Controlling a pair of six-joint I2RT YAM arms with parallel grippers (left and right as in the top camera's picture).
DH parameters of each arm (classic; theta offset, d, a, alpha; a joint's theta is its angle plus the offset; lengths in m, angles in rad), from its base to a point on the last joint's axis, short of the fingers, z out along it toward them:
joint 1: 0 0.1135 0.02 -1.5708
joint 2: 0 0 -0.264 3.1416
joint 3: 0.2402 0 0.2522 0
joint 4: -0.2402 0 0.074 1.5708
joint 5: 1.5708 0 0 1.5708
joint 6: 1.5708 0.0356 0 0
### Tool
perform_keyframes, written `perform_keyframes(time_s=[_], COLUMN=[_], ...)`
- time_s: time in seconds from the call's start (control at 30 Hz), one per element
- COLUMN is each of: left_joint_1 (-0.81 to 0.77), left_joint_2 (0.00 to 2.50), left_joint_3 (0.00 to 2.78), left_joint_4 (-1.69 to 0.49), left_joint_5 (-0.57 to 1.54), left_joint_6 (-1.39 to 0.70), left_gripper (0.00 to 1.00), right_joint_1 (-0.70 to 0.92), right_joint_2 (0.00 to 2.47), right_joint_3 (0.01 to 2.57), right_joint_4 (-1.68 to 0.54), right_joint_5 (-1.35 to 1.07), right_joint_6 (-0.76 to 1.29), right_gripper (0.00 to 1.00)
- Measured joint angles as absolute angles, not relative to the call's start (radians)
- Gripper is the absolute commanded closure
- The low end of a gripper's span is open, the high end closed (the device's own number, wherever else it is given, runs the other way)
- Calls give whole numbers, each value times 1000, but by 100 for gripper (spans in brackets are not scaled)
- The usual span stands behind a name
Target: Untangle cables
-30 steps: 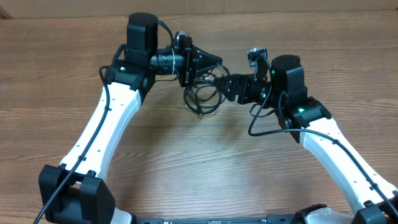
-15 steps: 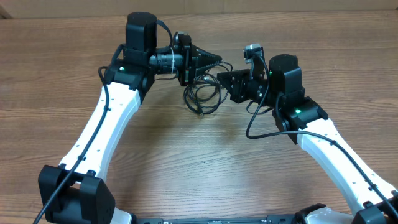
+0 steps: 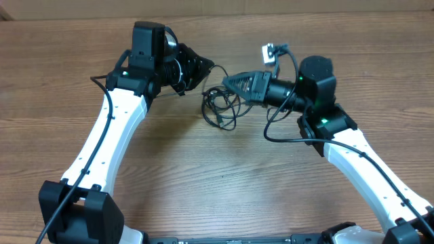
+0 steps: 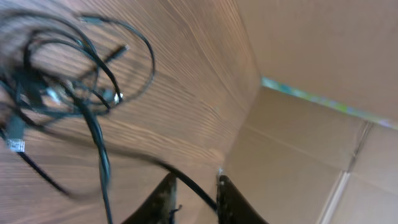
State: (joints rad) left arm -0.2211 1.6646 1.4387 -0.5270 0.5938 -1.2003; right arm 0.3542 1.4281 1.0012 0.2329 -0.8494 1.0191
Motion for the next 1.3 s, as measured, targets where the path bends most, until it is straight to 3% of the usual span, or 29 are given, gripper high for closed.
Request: perform_keyframes(time_s=[0.17, 0.27, 0.43, 0.57, 0.73, 0.77, 0.9, 1.0, 1.1, 1.13, 1.3], left_joint_1=[-221, -213, -177, -171, -197, -205, -245, -266, -287, -292, -303], left_joint_2=[1665, 1665, 1664, 1664, 1664, 1664, 1664, 1664, 1664, 1664, 1664], left_joint_3=[1439, 1439, 1439, 1439, 1440, 1441, 1441, 1441, 1441, 1441, 1441], left_joint_4=[-520, -430, -331, -392, -525, -546, -637, -690, -734, -735, -738], left_joint_5=[607, 719, 883, 905, 884, 879, 847, 808, 757, 740, 655], left_joint_6=[-1072, -1035, -1013, -942, -756, -709, -520, -426, -333, -318, -277], left_gripper=[62, 59, 55, 52, 42, 36, 33, 23, 23, 29, 34], right_joint_1=[354, 348, 285, 233, 229, 229, 229, 229, 229, 229, 229], right_joint_2=[1430, 1430, 1430, 1430, 1430, 1429, 1430, 1430, 1430, 1430, 1430], right_joint_3=[1002, 1002, 1026, 1144, 1233, 1238, 1239, 1239, 1239, 1239, 1239], right_joint_4=[569, 838, 1082, 1099, 1027, 989, 864, 854, 889, 899, 930], right_joint_5=[-939, -963, -934, -918, -909, -909, -902, -884, -860, -853, -795], right_joint_6=[1275, 1473, 1713, 1833, 1871, 1875, 1880, 1881, 1881, 1882, 1916], right_gripper=[96, 96, 96, 96, 96, 96, 96, 96, 96, 96, 96])
